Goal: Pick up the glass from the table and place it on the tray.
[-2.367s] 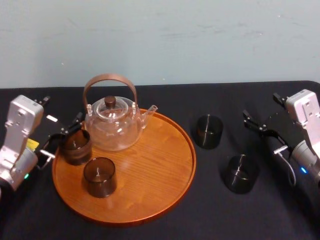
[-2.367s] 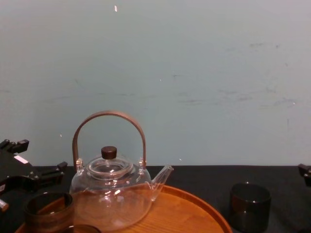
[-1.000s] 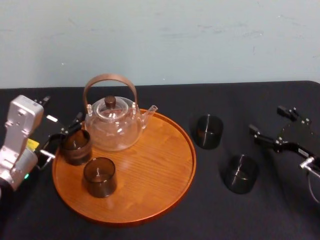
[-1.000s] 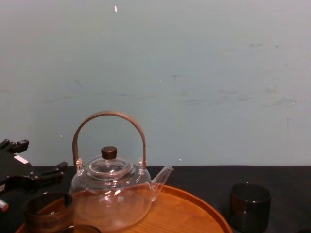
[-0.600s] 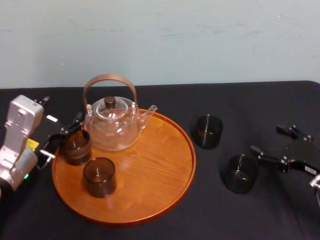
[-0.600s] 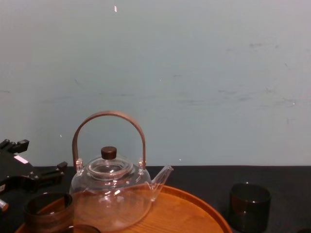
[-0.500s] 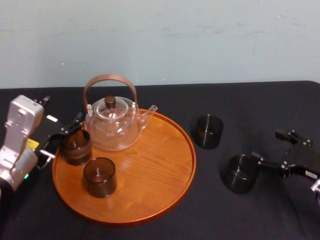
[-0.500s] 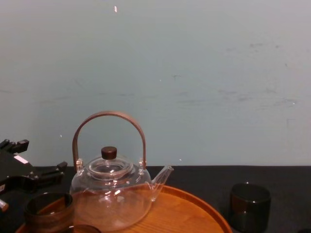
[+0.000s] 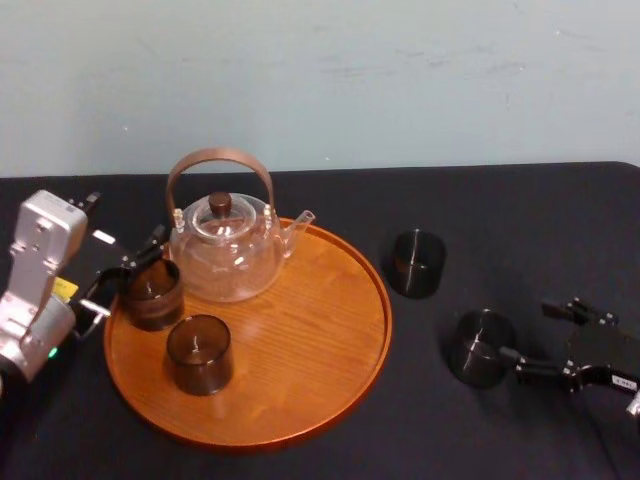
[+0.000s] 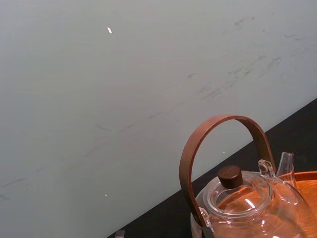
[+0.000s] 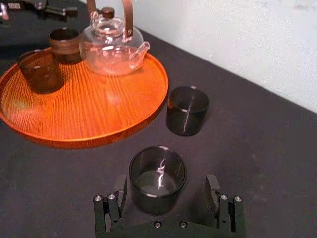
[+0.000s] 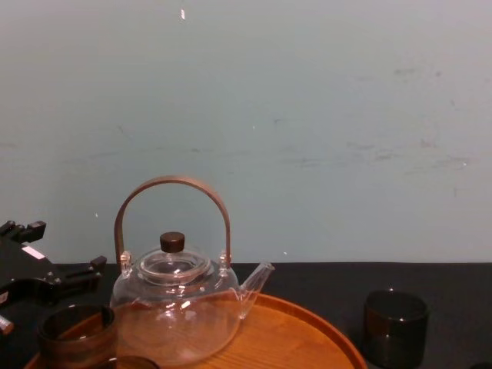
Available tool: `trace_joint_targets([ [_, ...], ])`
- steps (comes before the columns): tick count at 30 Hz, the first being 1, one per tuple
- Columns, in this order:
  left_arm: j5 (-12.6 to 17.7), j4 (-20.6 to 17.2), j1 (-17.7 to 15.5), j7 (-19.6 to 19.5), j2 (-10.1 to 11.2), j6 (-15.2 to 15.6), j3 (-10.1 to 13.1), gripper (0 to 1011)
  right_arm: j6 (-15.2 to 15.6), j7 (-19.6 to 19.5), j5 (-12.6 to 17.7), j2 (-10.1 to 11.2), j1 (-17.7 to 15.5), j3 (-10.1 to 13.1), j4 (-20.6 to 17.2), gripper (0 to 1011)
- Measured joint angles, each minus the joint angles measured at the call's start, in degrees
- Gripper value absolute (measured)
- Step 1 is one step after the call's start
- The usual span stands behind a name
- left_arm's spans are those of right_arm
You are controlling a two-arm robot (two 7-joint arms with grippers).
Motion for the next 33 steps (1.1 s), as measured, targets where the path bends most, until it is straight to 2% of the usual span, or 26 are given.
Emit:
trace_joint_targets([
  [13,0.0,0.0,0.0,0.0,0.0,0.0,0.0,1001,2.8,0.8,-0.4,-1.5,1.6,-1.2,2.0,1002],
  [33,0.0,0.0,0.0,0.0,0.0,0.0,0.0,1001,5.1,2.5,-1.0,-3.7,7.3,-5.9,6.0,1002],
])
